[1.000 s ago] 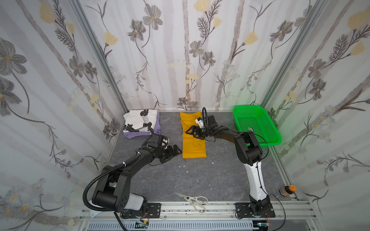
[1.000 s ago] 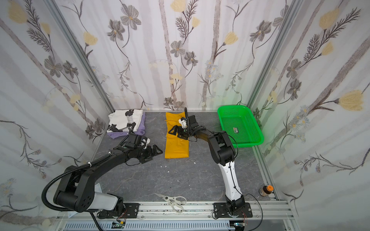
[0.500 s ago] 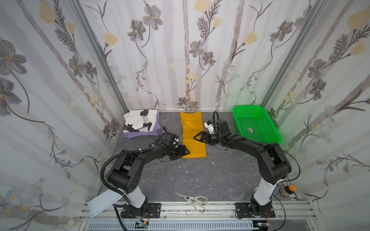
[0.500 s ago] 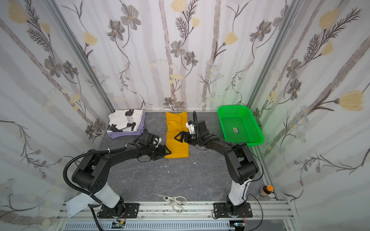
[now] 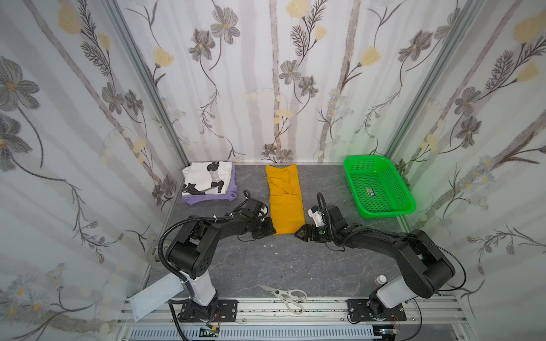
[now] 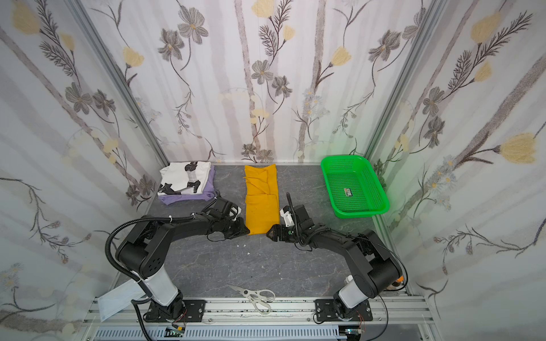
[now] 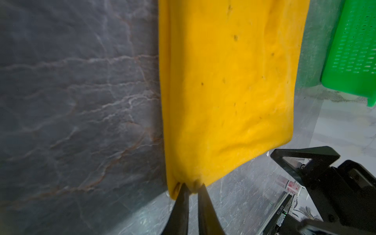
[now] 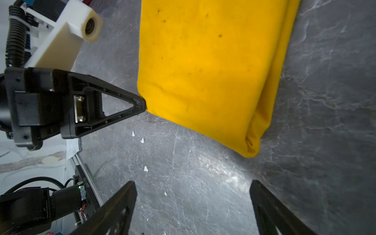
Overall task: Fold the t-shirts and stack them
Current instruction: 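Grasp the near end corners of the folded strip with both grippers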
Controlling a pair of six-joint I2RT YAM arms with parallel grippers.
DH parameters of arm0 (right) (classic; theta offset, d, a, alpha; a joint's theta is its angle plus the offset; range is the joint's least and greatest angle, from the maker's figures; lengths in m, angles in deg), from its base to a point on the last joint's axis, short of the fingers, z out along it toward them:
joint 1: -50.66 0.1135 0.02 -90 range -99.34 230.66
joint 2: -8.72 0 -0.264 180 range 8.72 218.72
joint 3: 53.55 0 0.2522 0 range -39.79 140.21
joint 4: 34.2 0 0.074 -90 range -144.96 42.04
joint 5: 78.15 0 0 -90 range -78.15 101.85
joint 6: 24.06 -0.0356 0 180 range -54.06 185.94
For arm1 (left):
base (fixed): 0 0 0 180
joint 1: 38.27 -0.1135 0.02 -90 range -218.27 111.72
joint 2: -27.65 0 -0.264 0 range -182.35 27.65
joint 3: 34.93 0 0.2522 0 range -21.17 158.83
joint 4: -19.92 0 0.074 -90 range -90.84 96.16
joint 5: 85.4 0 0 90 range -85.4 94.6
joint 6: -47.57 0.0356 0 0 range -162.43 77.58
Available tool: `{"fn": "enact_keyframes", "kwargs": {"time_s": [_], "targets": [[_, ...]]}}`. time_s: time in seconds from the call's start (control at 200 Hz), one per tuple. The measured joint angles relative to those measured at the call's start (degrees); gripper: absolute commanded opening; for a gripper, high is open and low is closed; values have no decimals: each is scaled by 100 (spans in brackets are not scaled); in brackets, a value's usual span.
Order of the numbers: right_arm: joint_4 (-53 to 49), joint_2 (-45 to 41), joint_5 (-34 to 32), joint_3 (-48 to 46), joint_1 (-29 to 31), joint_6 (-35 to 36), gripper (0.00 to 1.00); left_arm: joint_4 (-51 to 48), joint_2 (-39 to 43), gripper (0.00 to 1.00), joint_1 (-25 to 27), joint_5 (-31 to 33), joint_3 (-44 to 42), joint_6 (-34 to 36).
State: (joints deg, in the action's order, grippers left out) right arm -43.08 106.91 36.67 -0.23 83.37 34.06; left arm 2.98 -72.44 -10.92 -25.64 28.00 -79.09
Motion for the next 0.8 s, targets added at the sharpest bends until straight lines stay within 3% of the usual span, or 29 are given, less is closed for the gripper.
{"fn": "enact_keyframes", "kwargs": {"time_s": [0.485, 0.799], "targets": [[46, 136, -278, -192, 63, 153, 40, 81, 507, 8, 105, 61, -719, 2], [199, 74, -280, -343, 92, 149, 46, -7, 579, 9, 111, 105, -763, 28]]}}
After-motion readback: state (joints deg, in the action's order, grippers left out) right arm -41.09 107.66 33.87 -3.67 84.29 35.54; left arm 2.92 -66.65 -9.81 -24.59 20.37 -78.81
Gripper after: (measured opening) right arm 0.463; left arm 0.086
